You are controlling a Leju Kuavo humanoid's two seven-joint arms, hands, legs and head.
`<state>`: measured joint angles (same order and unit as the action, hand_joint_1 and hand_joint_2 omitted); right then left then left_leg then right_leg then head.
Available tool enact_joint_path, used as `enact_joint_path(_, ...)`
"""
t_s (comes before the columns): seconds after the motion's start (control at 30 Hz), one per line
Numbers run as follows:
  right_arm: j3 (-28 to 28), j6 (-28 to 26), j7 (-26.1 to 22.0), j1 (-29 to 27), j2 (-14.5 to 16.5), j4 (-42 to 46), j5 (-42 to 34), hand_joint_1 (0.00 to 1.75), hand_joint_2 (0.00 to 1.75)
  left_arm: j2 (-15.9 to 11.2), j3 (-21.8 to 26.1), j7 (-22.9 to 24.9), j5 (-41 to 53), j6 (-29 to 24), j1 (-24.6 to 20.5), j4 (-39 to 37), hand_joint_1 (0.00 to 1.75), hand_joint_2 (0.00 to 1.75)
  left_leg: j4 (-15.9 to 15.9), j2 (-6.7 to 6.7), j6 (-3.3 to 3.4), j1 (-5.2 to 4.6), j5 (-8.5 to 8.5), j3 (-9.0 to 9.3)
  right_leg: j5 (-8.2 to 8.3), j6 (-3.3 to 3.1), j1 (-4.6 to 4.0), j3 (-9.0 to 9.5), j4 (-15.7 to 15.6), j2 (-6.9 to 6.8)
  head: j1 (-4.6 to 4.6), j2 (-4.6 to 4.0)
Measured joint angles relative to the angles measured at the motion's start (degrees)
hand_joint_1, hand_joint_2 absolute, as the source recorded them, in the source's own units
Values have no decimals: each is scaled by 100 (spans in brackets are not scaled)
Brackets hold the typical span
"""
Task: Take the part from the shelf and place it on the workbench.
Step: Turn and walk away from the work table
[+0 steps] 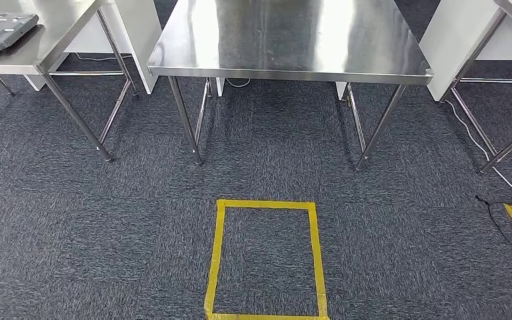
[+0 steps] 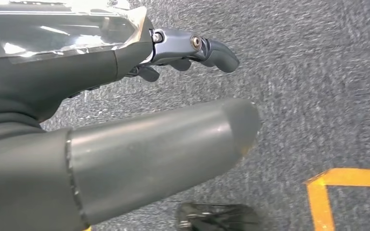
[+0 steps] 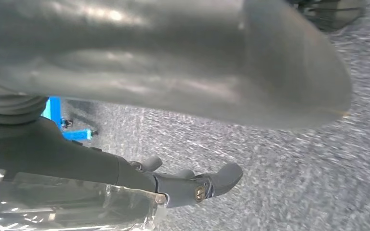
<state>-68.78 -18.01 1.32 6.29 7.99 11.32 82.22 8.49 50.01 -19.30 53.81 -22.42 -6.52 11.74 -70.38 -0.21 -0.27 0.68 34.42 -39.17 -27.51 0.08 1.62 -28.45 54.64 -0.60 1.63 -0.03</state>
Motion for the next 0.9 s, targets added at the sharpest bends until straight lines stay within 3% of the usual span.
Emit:
enact_joint_path(0.03, 0, 1, -5, -5, 4, 0, 4, 0, 0, -3, 0, -7, -10, -2, 3, 0, 0, 0, -228, 1, -27, 19, 38, -4, 52, 16, 2, -70, 16, -5, -2, 1)
enact_joint_path(0.07, 1, 4, -11, -9, 8, 0, 9, 0, 0, -7, 0, -15, -21, -6, 6, 0, 0, 0, -299, 3, -53, 42, -30, 69, 99, 38, 10, -144, 42, -9, 0, 1)
enact_joint_path(0.13, 2, 14, -24, -12, 9, 0, 18, 0, 0, -17, 2, -33, -42, -18, 11, 0, 0, 0, 228, 6, -101, 106, -338, 536, 159, 90, 40, -303, 139, -10, 2, -1)
enact_joint_path(0.2, 7, 23, -31, -10, 5, 0, 28, 0, 0, -21, 5, -60, -54, -34, 9, 0, 0, 0, 987, -10, -133, 133, -404, 1049, 198, 150, 36, -450, 262, -9, 10, 0)
enact_joint_path(0.23, 11, 25, -33, -6, 4, 0, 32, 0, 0, -23, 10, -74, -61, -44, 12, 0, 0, 0, 1199, -18, -125, 126, -366, 1163, 223, 189, 20, -496, 304, -9, 11, 0)
enact_joint_path(0.3, 25, 26, -30, -11, 6, 0, 38, 0, 0, -28, 23, -91, -72, -61, 30, -1, 0, 0, 1285, -25, -28, 73, -349, 1127, 301, 303, -9, -546, 311, -9, 2, 1)
enact_joint_path(0.37, 39, 26, -21, -23, 2, 0, 43, 0, 0, -29, 33, -97, -84, -72, 46, -2, 0, 0, 1312, 4, 142, 42, -449, 1023, 253, 371, -11, -622, 379, -1, -3, 0)
enact_joint_path(0.43, 47, 26, -12, -30, 1, 0, 46, 0, 0, -32, 39, -99, -93, -84, 49, -2, 0, 0, 1339, 29, 288, 31, -572, 883, -131, 309, -1, -813, 814, 12, -30, -1)
enact_joint_path(0.5, 55, 25, 0, -30, 6, -1, 50, 0, 0, -34, 48, -101, -92, -92, 50, -2, 0, 0, 1339, 35, 331, 8, -679, 731, -571, 254, -7, -1014, 1535, 22, -59, -1)
enact_joint_path(0.53, 59, 25, 6, -30, 5, -2, 52, 0, 0, -31, 54, -102, -89, -94, 52, -2, 0, 0, 1337, 42, 333, -4, -733, 660, -648, 278, -11, -1055, 1835, 26, -62, 0)
enact_joint_path(0.57, 65, 24, 16, -30, 2, -2, 54, 0, 0, -26, 60, -103, -84, -96, 55, -2, 0, 0, 1335, 48, 329, -15, -786, 592, -596, 329, -17, -1016, 1978, 28, -64, 1)
enact_joint_path(0.6, 74, 24, 28, -30, -4, -2, 56, 0, 0, -21, 67, -104, -77, -98, 59, -2, 0, 0, 1333, 54, 320, -23, -841, 528, -458, 386, -24, -879, 1930, 29, -66, 1)
enact_joint_path(0.63, 85, 24, 37, -29, -9, -1, 60, 0, 0, -17, 73, -105, -66, -101, 62, -2, 0, 0, 1330, 56, 306, -27, -890, 485, -305, 419, -29, -635, 1661, 30, -68, 1)
enact_joint_path(0.67, 97, 24, 46, -25, -16, -1, 67, 0, 0, -15, 77, -106, -56, -104, 62, -2, 0, 0, 1326, 55, 288, -29, -936, 455, -227, 413, -35, -318, 1238, 30, -68, 1)
enact_joint_path(0.73, 118, 21, 51, -9, -28, 0, 76, 0, 0, -8, 81, -107, -37, -110, 61, -2, 0, 0, 1317, 56, 227, -41, -1017, 437, -318, 313, -85, 275, 340, 31, -66, 0)
enact_joint_path(0.77, 125, 19, 52, -2, -32, 0, 79, 0, 0, -4, 81, -107, -32, -112, 59, -2, 0, 0, 1315, 59, 192, -46, -1049, 432, -402, 259, -113, 411, 87, 32, -62, 0)
enact_joint_path(0.8, 129, 18, 52, -1, -33, -1, 78, 0, 0, -1, 81, -106, -28, -112, 59, -2, 0, 0, 1317, 64, 154, -48, -1080, 430, -441, 219, -140, 455, -28, 32, -59, 0)
enact_joint_path(0.83, 131, 17, 55, -4, -31, -1, 76, 0, 0, 2, 81, -105, -25, -111, 61, -2, 0, 0, 1313, 67, 120, -38, -1097, 422, -421, 177, -109, 418, -31, 30, -55, 0)
enact_joint_path(0.9, 132, 15, 61, -12, -30, -1, 74, 0, 0, 3, 83, -105, -22, -111, 68, -2, 0, 0, 1176, 55, 66, -13, -948, 353, -354, 72, -47, 376, -39, 19, -42, -1)
